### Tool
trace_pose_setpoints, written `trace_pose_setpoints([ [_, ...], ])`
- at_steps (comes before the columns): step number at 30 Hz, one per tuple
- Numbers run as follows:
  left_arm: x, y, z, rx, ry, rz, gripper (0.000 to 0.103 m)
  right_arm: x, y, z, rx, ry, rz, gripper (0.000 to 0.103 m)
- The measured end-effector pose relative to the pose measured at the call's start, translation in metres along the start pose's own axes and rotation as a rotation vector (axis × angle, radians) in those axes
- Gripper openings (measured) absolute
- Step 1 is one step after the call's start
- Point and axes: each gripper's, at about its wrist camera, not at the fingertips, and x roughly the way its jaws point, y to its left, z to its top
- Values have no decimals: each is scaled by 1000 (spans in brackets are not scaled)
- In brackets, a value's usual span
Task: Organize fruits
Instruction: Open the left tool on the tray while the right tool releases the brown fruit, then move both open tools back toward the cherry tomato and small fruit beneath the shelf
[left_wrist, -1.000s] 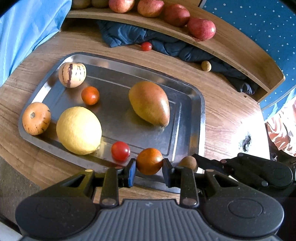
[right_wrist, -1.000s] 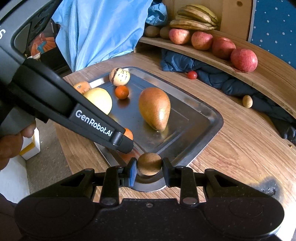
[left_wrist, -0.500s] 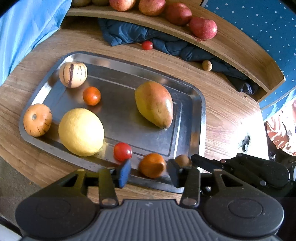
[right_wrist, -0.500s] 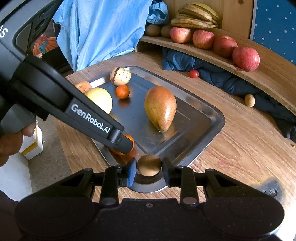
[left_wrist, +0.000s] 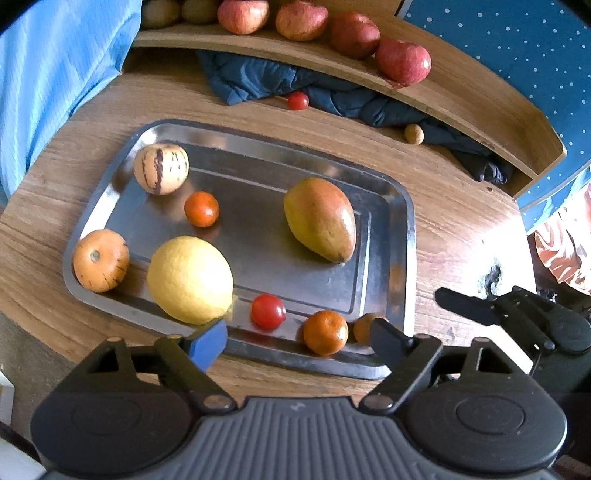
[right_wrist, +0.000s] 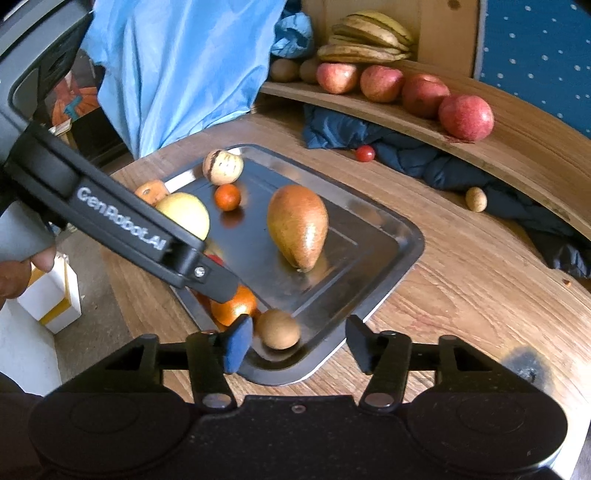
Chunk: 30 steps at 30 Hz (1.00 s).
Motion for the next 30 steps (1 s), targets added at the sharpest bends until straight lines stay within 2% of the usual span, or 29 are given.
trace_pose_setpoints([
  [2,-3,0,3,8,-5,5,94,-2,-3,1,15,-1,-10,70],
  [8,-10,5,15,12,-28,24,97,-8,-16,2,77,-3,-61,86],
  [15,-11,8,35,31,-49,39,101,-8,-32,6,165,-5,-122,98],
  [30,7,-5,85,127,-72,11,102,-6,-54,25,244,-31,-204,102],
])
